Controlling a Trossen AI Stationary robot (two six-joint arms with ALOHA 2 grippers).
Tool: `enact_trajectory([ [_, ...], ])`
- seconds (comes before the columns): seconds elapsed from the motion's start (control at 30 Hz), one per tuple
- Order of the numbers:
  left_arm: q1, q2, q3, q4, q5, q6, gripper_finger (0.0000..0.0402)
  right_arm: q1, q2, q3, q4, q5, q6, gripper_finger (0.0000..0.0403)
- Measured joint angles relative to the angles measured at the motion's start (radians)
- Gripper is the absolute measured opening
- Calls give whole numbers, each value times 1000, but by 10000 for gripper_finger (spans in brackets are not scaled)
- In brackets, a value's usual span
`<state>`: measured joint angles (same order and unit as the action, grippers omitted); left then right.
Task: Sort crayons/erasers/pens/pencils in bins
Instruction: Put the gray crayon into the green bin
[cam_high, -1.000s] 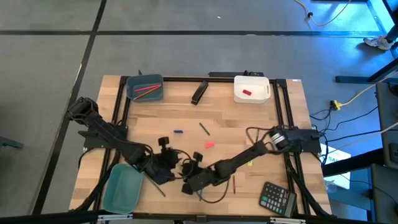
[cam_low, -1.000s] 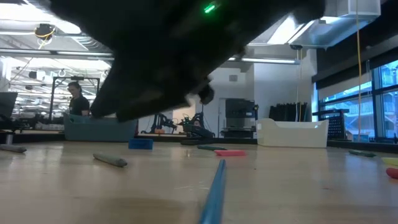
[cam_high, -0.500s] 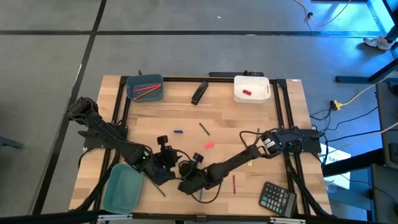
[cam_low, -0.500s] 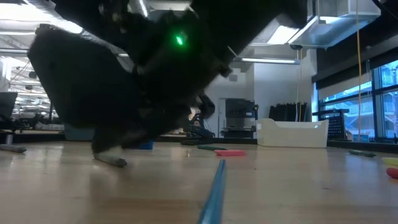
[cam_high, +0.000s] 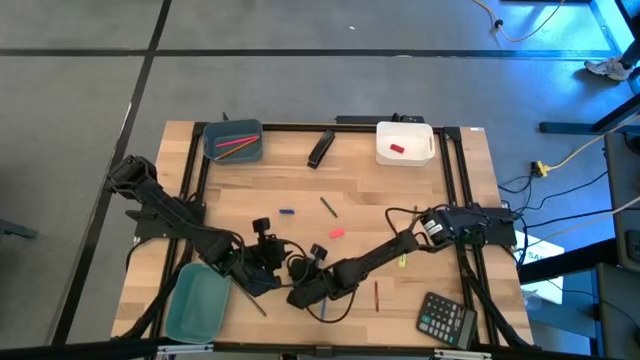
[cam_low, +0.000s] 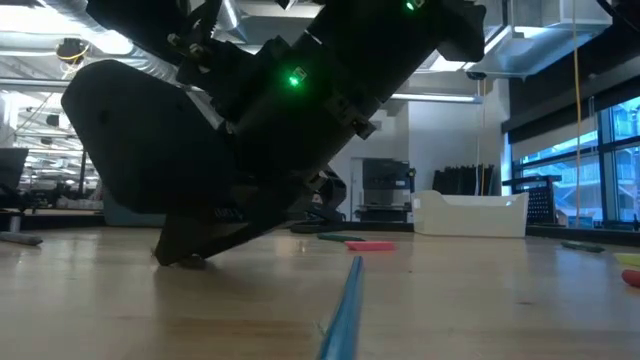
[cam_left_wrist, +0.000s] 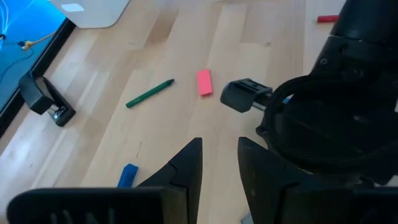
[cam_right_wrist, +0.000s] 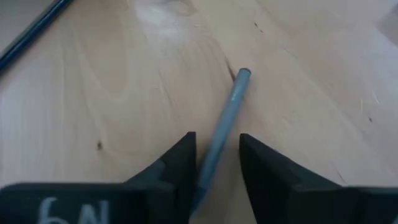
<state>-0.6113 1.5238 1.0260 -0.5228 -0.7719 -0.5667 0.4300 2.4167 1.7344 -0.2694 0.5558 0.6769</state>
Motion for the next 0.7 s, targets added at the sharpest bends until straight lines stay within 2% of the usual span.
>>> enact_trajectory([
  [0.17,0,0,0,0,1,-8,94,-3,-1,0,-7,-10,-3,64],
  [0.3,0,0,0,0,15,-8,94,-4,-1,-1,-9,-12,-10,41],
  [0.43,0,0,0,-1,46,-12,94,-3,-1,-1,-9,-11,-36,36],
  [0.57,-5,-8,4,-32,102,-50,94,0,1,-1,-9,6,-57,48],
  [0.7,-33,-34,17,-95,103,-111,94,22,4,-2,-13,51,-84,52],
])
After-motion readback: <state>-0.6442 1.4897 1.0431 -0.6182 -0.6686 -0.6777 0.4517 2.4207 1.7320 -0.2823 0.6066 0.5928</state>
